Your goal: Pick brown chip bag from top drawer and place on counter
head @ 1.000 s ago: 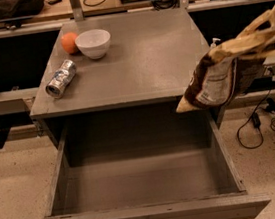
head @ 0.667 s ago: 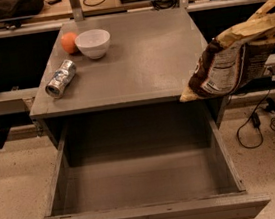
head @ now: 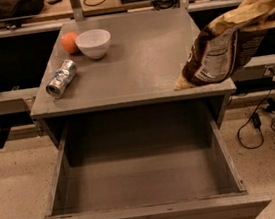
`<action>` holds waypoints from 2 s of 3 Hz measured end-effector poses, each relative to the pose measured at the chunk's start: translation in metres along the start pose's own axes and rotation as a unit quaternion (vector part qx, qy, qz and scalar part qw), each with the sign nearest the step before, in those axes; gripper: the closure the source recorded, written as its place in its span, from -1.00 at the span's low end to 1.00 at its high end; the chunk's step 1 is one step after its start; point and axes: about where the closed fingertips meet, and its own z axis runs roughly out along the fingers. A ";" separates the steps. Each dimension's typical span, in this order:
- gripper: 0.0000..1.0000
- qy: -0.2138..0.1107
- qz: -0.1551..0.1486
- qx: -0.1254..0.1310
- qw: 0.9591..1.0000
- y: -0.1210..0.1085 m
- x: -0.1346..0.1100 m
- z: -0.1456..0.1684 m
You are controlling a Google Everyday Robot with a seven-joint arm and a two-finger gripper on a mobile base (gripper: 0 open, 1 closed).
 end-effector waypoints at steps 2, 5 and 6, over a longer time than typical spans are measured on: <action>1.00 0.023 -0.064 0.072 0.995 -0.066 0.056 0.085; 1.00 0.064 -0.082 0.187 0.977 -0.096 0.061 0.197; 0.49 0.076 -0.080 0.208 0.972 -0.101 0.062 0.204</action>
Offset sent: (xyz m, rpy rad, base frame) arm 0.2002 0.0449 -0.0324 0.0075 -0.3468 -0.0247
